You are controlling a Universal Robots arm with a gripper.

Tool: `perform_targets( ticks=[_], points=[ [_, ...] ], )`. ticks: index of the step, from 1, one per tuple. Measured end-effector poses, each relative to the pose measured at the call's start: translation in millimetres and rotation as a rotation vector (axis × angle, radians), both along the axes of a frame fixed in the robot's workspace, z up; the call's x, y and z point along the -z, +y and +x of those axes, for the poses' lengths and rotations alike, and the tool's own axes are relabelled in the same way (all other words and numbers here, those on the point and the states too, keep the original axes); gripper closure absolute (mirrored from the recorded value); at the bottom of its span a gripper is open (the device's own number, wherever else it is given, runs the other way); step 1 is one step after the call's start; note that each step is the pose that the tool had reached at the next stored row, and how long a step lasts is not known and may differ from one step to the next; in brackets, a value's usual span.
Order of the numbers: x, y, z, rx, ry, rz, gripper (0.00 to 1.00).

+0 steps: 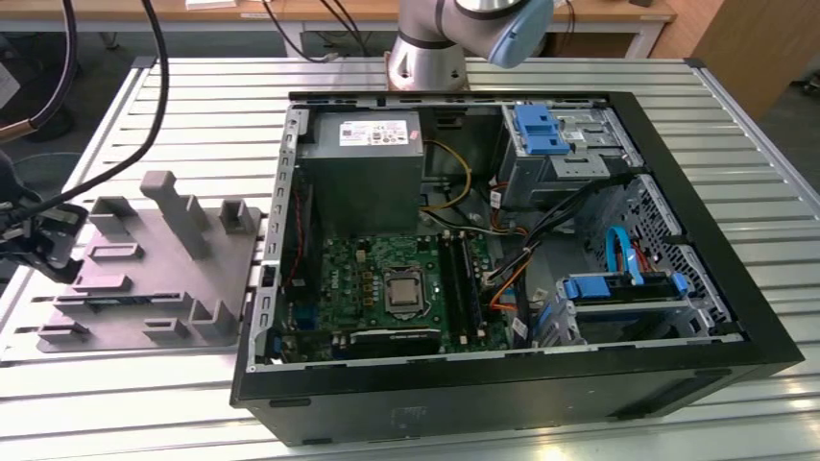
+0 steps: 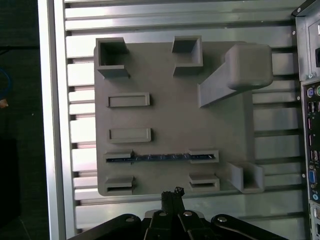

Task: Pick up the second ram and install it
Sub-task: 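Reach for the second ram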

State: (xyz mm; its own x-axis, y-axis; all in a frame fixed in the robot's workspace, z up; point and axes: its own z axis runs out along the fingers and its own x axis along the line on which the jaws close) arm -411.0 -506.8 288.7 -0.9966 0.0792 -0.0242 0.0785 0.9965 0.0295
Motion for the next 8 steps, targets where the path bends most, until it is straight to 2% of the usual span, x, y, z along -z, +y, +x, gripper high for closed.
perform_targets(
  ticks=[8],
  points=[
    [6.0, 0.0, 0.0, 0.0, 0.0, 0.0, 0.9]
  ],
)
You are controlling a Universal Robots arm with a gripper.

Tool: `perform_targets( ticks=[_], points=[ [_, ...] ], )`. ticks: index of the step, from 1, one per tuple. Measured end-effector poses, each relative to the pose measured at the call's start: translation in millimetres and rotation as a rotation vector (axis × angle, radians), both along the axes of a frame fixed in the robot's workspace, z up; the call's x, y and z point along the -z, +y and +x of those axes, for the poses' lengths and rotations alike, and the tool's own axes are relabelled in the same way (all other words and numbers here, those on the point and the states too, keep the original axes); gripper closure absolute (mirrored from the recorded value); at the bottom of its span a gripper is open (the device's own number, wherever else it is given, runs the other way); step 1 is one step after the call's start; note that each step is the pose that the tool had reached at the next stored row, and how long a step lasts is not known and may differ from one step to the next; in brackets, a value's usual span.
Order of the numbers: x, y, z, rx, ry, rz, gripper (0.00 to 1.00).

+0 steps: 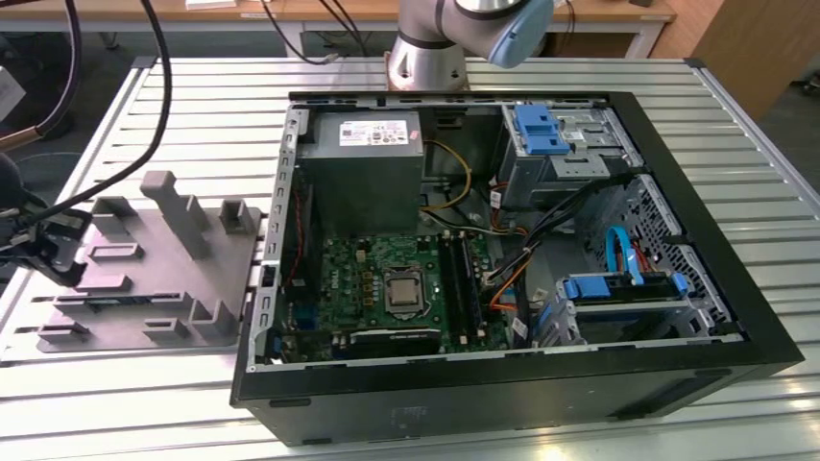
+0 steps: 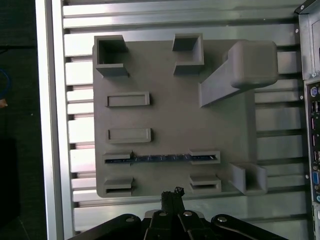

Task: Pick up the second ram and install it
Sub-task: 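Reach for the second ram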

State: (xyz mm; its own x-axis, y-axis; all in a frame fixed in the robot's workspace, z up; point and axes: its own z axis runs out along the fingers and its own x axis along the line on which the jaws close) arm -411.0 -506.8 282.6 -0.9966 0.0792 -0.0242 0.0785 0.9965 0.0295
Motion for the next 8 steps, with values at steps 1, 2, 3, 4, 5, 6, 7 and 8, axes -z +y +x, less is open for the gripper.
perform_targets(
  ticks=[1, 2, 3, 4, 5, 6, 7, 8],
  points=[
    [0.8, 0.0, 0.0, 0.0, 0.0, 0.0, 0.9],
    [1.9, 0.0, 0.0, 0.0, 0.0001, -0.0001, 0.9],
    [3.0, 0.0, 0.0, 0.0, 0.0, 0.0, 0.9],
    [4.2, 0.0, 0.0, 0.0, 0.0, 0.0, 0.9],
    [5.6, 0.0, 0.0, 0.0, 0.0, 0.0, 0.9],
    [6.9, 0.0, 0.0, 0.0, 0.0, -0.0001, 0.9],
    [8.2, 0.0, 0.0, 0.0, 0.0, 0.0, 0.9],
    [9.5, 0.0, 0.0, 0.0, 0.0, 0.0, 0.9]
  ],
)
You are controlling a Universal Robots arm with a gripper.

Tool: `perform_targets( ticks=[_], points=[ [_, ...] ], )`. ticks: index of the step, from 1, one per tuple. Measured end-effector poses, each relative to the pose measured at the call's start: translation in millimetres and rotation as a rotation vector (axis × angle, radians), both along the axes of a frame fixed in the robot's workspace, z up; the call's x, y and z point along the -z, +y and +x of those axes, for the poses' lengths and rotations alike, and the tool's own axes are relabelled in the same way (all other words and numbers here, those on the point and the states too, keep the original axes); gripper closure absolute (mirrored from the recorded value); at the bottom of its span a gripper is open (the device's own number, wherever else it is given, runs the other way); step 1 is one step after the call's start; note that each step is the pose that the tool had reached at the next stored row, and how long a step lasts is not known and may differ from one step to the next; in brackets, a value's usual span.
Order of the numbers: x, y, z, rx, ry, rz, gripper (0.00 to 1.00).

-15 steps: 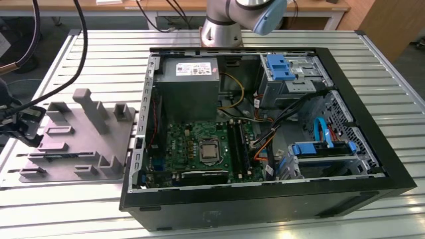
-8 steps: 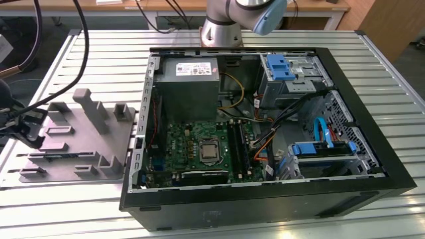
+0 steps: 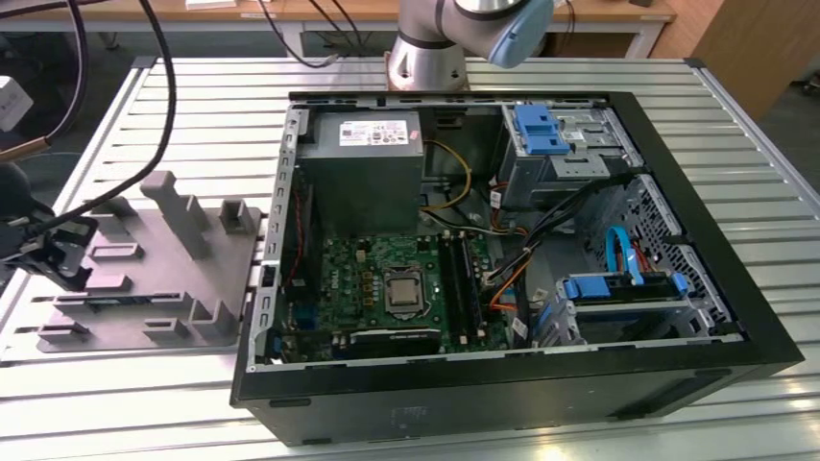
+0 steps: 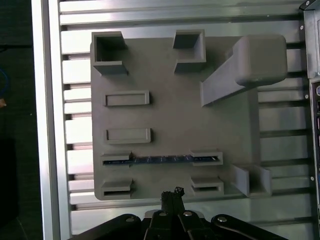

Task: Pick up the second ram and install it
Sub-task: 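Reach for the second ram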

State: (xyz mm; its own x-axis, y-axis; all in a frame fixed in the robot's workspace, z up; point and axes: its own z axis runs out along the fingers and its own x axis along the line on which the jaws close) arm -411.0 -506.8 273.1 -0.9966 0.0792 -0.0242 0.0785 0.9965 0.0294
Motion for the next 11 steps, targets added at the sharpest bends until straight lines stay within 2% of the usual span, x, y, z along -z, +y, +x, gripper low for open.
perform_targets(
  ticks=[11],
  points=[
    [15.7, 0.0, 0.0, 0.0, 0.0, -0.0014, 0.9]
  ],
)
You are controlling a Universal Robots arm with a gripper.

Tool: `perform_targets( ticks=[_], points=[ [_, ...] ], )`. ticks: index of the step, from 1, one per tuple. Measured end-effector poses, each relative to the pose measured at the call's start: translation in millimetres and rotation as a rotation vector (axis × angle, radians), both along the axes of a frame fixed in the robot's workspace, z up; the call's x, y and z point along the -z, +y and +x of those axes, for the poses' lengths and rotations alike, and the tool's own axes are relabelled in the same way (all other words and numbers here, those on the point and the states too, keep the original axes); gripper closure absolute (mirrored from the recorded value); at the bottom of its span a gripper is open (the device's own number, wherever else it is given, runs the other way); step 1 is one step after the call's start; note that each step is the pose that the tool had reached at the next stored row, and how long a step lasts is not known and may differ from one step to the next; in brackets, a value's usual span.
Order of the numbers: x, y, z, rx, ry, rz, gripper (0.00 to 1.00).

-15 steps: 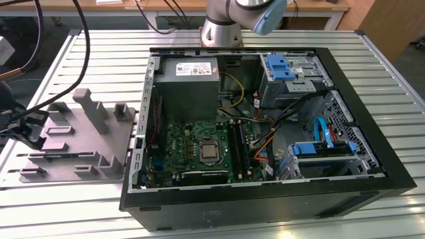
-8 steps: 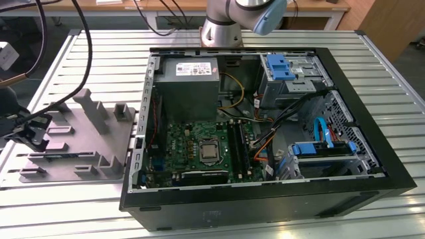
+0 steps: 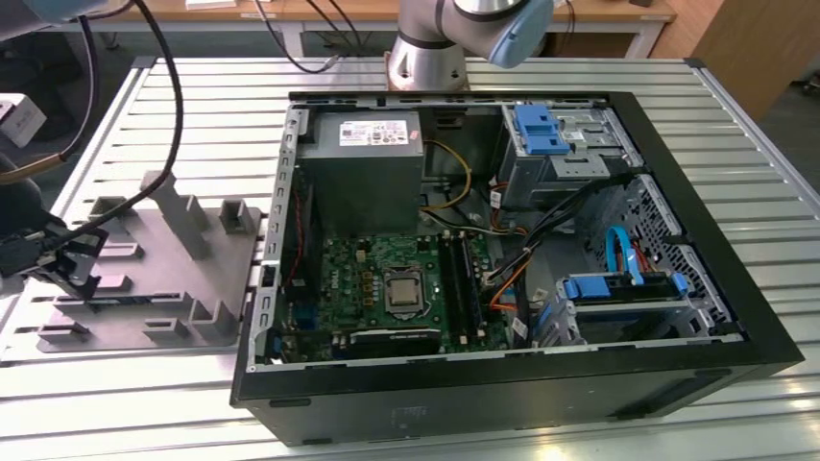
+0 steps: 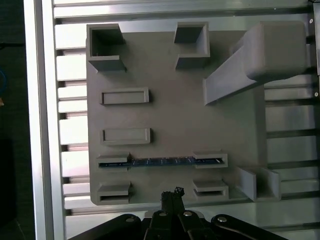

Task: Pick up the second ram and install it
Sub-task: 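Reach for the second ram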

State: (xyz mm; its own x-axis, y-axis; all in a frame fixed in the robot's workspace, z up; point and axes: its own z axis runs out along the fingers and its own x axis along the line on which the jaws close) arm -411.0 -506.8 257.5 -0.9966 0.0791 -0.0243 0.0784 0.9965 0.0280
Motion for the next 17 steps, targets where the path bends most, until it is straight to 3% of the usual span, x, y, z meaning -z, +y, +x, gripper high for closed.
perform_targets(
  ticks=[2, 5, 6, 10, 17],
  points=[
    [1.6, 0.1, 0.2, 0.0, 0.0054, -0.0002, 0.9],
    [3.5, 0.2, 1.4, 0.0, 0.0417, 0.0, 0.9],
    [4.1, 0.3, 2.2, 0.0, 0.0488, -0.0007, 0.9],
    [7.6, 2.5, 4.2, -0.007, 0.05, -0.0014, 0.9],
    [16.9, 11.7, 5.8, -0.013, 0.0499, -0.0014, 0.9]
  ],
)
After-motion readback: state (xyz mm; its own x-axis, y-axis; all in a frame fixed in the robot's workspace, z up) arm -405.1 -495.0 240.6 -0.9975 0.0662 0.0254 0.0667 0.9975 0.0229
